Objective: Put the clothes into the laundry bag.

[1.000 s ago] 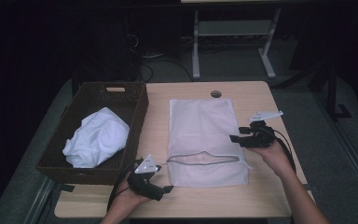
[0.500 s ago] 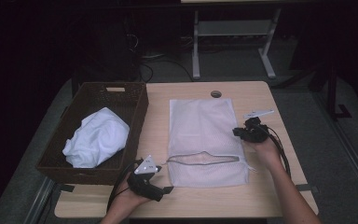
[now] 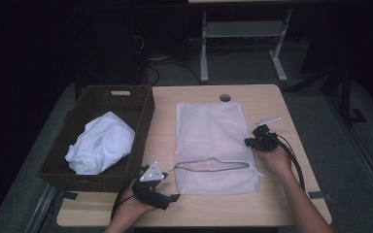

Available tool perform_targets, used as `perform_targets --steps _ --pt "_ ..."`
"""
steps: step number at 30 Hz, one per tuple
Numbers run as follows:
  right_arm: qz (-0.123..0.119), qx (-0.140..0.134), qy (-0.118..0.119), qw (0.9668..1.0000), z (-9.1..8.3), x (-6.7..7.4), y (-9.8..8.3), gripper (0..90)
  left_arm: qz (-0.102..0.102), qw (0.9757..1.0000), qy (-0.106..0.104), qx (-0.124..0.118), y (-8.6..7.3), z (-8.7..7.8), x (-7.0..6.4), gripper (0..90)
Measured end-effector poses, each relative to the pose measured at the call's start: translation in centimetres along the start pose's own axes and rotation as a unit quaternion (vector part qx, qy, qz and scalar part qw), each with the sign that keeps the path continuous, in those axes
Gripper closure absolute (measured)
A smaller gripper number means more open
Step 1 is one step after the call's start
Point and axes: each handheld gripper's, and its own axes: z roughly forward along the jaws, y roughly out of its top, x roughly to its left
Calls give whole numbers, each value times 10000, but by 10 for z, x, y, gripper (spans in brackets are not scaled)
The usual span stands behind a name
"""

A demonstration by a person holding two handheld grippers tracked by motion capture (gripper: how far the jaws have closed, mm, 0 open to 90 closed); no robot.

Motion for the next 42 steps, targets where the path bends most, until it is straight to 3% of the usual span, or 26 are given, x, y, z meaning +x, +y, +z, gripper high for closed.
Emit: perform_targets --steps 22,42 --pt "121 254 -218 9994 -14 -18 -9 896 1 10000 -6 -1 0 -1 -1 129" --pt "525 296 -535 9967 -31 -50 -26 897 13 10000 -7 11 0 -1 -1 129"
